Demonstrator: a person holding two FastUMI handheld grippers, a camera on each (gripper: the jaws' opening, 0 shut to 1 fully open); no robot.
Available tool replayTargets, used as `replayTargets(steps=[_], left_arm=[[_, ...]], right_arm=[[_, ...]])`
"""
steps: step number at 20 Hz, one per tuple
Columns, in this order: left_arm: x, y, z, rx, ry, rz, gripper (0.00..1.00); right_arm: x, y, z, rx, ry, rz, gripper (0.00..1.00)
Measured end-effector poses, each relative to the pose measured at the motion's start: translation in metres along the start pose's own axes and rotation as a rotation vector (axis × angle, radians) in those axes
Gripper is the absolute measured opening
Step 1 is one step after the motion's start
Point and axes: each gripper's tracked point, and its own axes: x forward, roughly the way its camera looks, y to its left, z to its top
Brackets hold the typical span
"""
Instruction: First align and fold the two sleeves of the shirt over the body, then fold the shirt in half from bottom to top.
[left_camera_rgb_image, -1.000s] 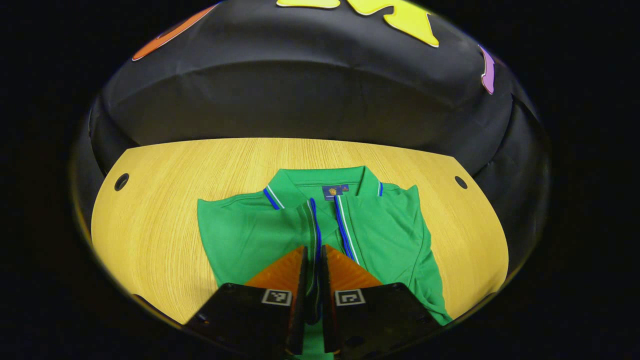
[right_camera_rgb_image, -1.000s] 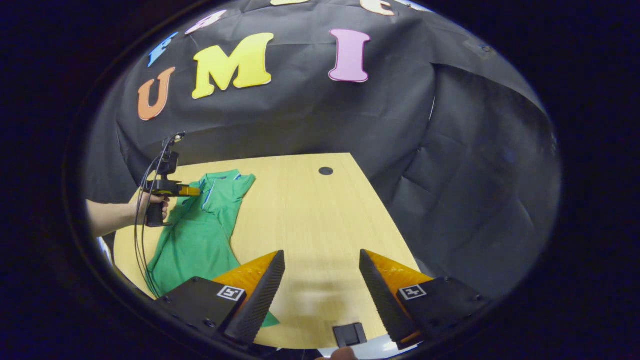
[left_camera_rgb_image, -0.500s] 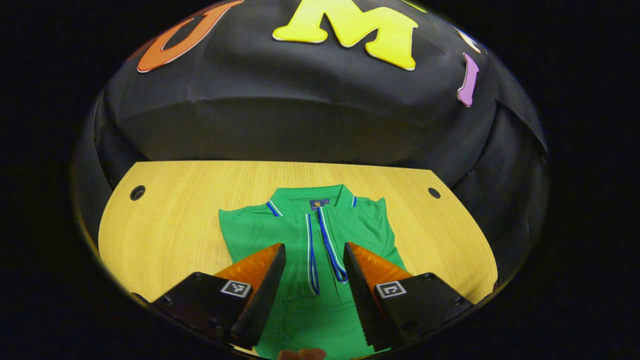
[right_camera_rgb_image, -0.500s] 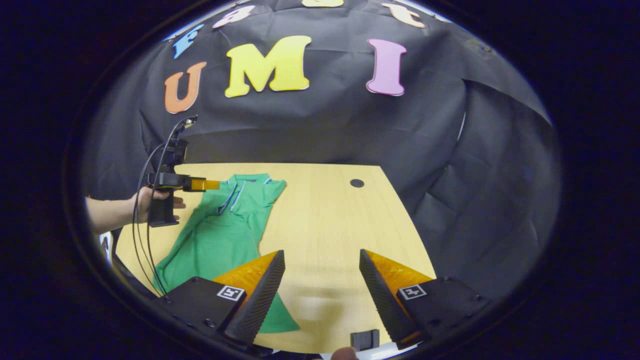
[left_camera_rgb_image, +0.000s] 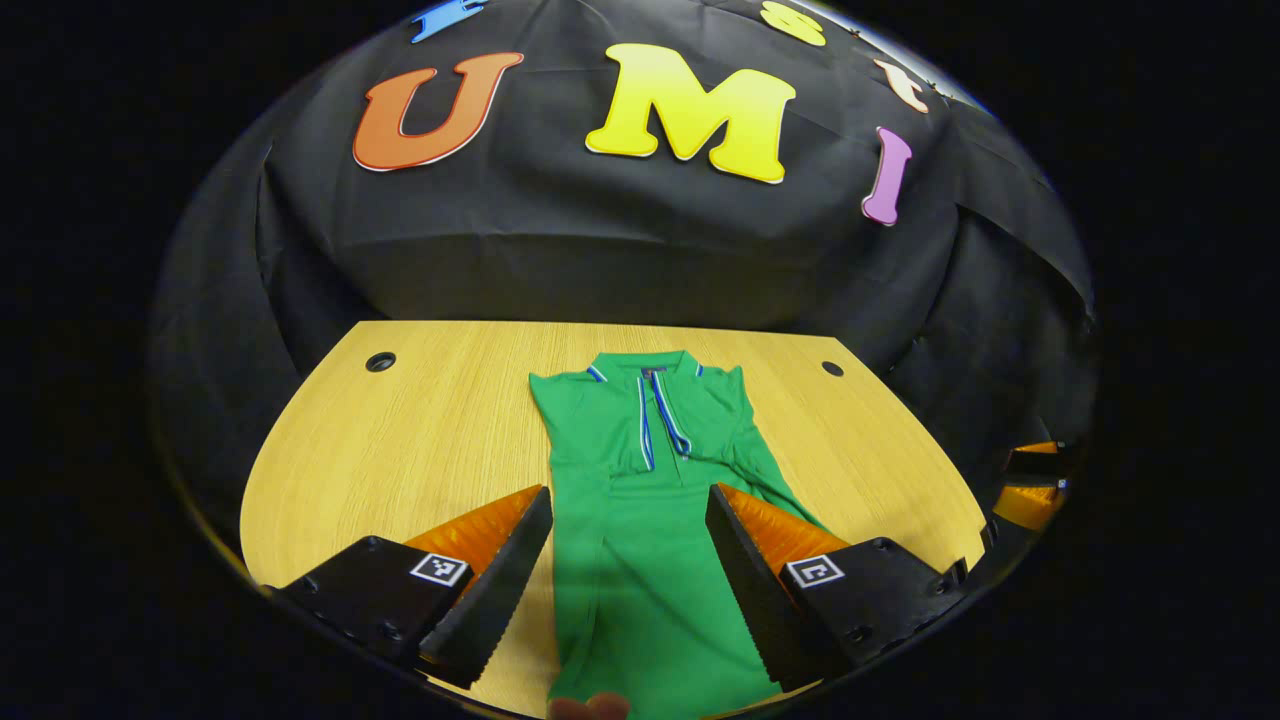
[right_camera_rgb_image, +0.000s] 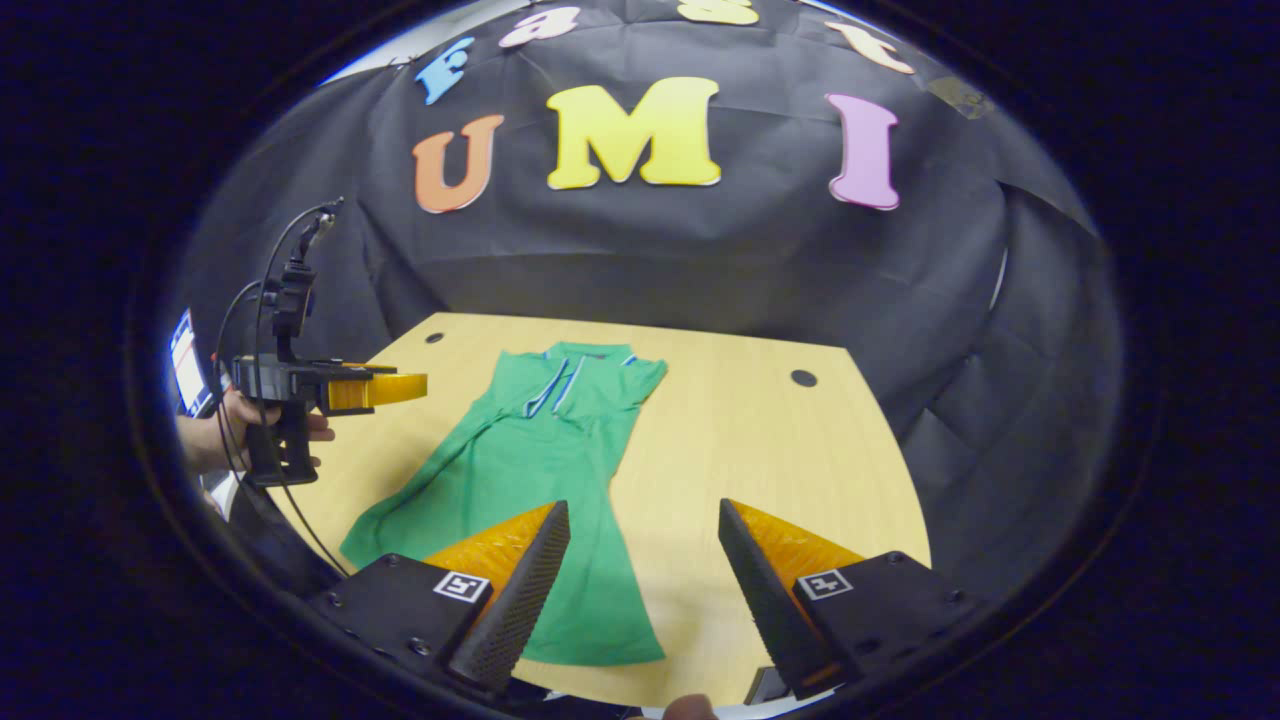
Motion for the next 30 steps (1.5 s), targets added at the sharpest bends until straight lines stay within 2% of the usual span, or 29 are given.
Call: replayTargets(steps=[3, 6, 11, 13, 14, 17, 18, 21, 24, 27, 28, 30], left_arm=[[-0.042, 0.002, -0.044, 0.060, 0.045, -0.008, 0.99], [-0.076, 0.011, -0.093, 0.071, 0.125, -0.008, 0.99], [-0.118, 0.010, -0.170, 0.058, 0.271, -0.061, 1.00], [-0.125, 0.008, -0.202, 0.035, 0.317, -0.103, 1.00], [-0.125, 0.020, -0.219, 0.023, 0.349, -0.077, 1.00], [-0.119, 0.033, -0.228, -0.038, 0.380, -0.046, 1.00], [-0.117, 0.038, -0.232, -0.045, 0.385, -0.030, 1.00], [-0.113, 0.043, -0.238, -0.054, 0.416, -0.012, 1.00], [-0.109, 0.046, -0.243, -0.027, 0.444, -0.007, 0.99], [-0.099, 0.041, -0.242, 0.005, 0.462, 0.004, 1.00], [-0.099, 0.039, -0.243, 0.028, 0.466, 0.005, 1.00], [-0.101, 0.038, -0.247, 0.091, 0.476, 0.027, 1.00]], right_arm=[[-0.007, 0.006, -0.035, -0.054, 0.075, 0.030, 0.96], [-0.011, 0.008, -0.071, -0.113, 0.147, 0.030, 0.95], [-0.015, 0.016, -0.128, -0.126, 0.265, 0.060, 0.96], [-0.008, 0.016, -0.156, -0.113, 0.333, 0.071, 0.96], [-0.003, 0.014, -0.169, -0.112, 0.373, 0.071, 0.94], [0.005, 0.008, -0.184, -0.085, 0.428, 0.066, 0.94], [0.010, 0.006, -0.187, -0.072, 0.440, 0.062, 0.96], [0.023, 0.005, -0.195, -0.058, 0.465, 0.054, 0.94], [0.036, 0.010, -0.204, -0.057, 0.494, 0.062, 0.98], [0.045, 0.010, -0.209, -0.071, 0.512, 0.049, 0.96], [0.047, 0.010, -0.207, -0.083, 0.504, 0.046, 0.94], [0.047, 0.010, -0.210, -0.116, 0.511, 0.033, 0.96]])
